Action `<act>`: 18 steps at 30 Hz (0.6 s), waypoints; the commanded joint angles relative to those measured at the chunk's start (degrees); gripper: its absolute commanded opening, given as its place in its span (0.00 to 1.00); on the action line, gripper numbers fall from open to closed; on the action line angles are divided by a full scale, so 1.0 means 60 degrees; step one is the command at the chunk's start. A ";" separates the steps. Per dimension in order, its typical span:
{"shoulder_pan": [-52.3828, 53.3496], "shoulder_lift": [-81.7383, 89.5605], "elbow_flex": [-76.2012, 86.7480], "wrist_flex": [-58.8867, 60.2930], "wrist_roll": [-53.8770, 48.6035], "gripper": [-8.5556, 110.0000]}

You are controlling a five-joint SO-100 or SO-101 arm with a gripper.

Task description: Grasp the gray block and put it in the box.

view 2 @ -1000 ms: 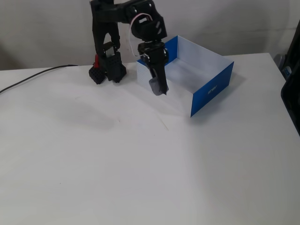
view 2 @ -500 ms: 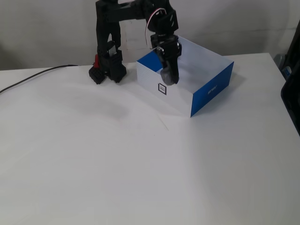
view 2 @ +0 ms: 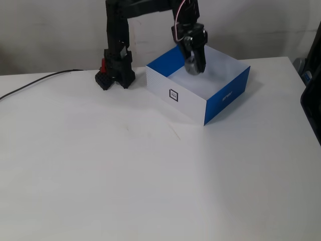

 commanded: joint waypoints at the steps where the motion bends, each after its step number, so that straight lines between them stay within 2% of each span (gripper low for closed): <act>1: 0.1011 0.1406 0.0498 0.0396 -0.0234 0.07; 18: 0.2798 0.2432 0.3325 0.0308 -0.1201 0.07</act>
